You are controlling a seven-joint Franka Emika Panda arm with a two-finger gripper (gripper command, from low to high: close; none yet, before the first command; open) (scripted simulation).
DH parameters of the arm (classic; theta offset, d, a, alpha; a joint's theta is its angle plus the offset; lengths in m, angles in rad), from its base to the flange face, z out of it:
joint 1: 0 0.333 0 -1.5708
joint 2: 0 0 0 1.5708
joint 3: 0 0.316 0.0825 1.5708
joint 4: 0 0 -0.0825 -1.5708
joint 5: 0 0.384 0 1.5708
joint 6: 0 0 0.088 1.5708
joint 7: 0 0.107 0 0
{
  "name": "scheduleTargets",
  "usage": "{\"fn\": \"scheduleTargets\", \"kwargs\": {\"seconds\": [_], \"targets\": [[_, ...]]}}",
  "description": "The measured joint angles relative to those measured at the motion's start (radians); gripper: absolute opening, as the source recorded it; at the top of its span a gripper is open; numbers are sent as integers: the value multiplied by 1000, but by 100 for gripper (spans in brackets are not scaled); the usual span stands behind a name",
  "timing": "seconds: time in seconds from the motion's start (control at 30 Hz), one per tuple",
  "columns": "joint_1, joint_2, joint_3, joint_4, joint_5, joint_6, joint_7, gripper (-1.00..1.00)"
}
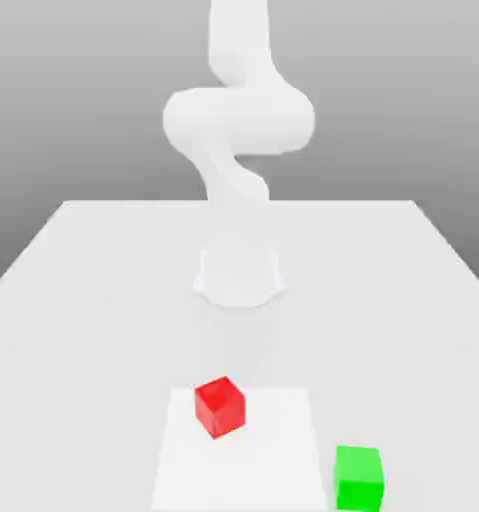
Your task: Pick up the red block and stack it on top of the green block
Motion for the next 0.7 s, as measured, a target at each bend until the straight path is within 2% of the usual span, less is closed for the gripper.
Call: {"fn": "scheduleTargets", "kwargs": {"seconds": [0.33, 0.47, 0.57, 0.7], "targets": [[128, 356, -158, -247, 56, 225, -344, 0], [151, 511, -186, -353, 54, 325, -476, 0], [145, 643, -195, -443, -3, 416, -552, 0], [141, 744, -194, -463, -2, 496, -599, 0]]}}
